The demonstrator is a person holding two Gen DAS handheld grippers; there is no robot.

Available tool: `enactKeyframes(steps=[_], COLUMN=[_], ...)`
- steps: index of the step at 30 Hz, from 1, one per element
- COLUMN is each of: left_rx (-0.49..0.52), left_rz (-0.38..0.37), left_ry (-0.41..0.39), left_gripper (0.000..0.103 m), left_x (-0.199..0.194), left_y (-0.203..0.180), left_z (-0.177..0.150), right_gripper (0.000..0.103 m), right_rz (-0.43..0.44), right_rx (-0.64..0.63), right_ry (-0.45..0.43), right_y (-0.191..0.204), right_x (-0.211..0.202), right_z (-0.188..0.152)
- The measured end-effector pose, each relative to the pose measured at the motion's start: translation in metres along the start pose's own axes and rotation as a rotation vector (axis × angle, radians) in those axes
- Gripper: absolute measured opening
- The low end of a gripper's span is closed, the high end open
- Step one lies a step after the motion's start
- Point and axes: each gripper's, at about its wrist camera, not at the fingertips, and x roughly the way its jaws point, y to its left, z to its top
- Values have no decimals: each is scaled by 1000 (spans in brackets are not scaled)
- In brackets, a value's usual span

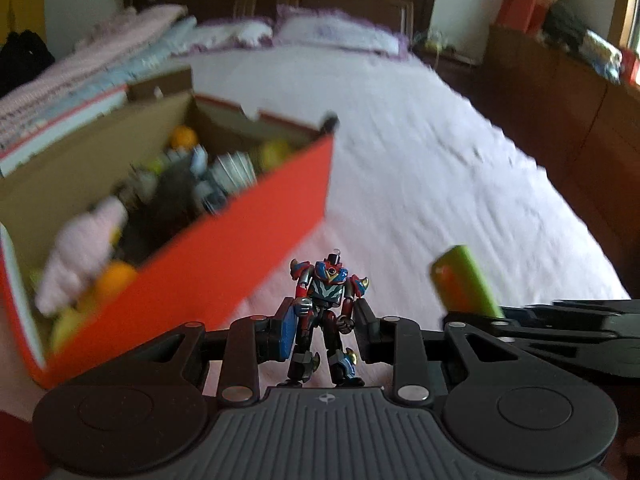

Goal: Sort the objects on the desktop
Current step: 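Lower the robot figure and green case into the box and open both grippers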

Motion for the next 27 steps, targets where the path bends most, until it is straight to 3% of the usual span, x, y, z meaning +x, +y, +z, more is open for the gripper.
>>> enactKeyframes(steps=[9,13,16,18,21,27], left_rx=[-32,-37,-68,-89,-110,-120], left_rz=[131,190,224,232,224,183], left_ry=[-91,-70,-42,-39,-53,-62], left_gripper=[31,32,39,51,60,66], left_x=[-14,4,23,29,29,23], left_y=[52,79,97,104,111,103], left_z=[61,86,96,99,98,85], right_gripper=[20,20,20,22,27,36], right_rz=[108,109,102,82,67,58], right_rx=[-141,-172,-193,-196,-204,-162], right_ry=[-82,-76,-69,-69,-80,-85], right_y=[71,92,106,110,111,89], right_x=[34,65,91,102,110,99], right_z=[83,116,137,147,156,150])
